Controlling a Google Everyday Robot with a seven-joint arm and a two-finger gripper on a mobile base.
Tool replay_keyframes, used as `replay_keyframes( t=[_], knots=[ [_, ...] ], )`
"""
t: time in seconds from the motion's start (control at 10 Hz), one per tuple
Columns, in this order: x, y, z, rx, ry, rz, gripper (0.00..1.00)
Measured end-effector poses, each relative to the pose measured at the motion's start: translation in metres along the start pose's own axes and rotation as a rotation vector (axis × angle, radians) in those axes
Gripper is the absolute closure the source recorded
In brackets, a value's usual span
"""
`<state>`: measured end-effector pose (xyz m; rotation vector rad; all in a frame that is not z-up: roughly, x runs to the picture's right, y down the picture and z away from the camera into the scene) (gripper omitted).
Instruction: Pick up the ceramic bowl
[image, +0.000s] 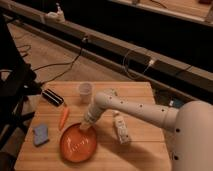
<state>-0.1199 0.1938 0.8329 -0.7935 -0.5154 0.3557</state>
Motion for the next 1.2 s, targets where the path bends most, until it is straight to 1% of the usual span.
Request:
replay_keyframes(
  t=[0.1, 0.2, 0.3, 0.4, 0.6, 0.7, 0.8, 0.9, 1.0, 1.2],
  knots=[
    [-0.006, -0.003, -0.011, 0.036, -0.017, 0.001, 0.97],
    [-0.015, 0.000, -0.023, 0.064, -0.041, -0.011, 1.00],
    [-0.024, 0.009, -0.034, 0.076, -0.062, -0.028, 1.00],
    [-0.029, 0.016, -0.041, 0.075, -0.072, -0.043, 1.00],
    [-0.034, 0.035, -0.057, 0.052, -0.080, -0.063, 1.00],
    [-0.036, 0.041, -0.067, 0.048, -0.086, -0.070, 1.00],
    [-0.039, 0.045, -0.076, 0.053, -0.095, -0.079, 1.00],
    [-0.043, 0.046, -0.088, 0.067, -0.109, -0.090, 1.00],
    [-0.051, 0.046, -0.103, 0.091, -0.140, -0.108, 1.00],
    [-0.059, 0.045, -0.121, 0.126, -0.186, -0.121, 1.00]
  ],
)
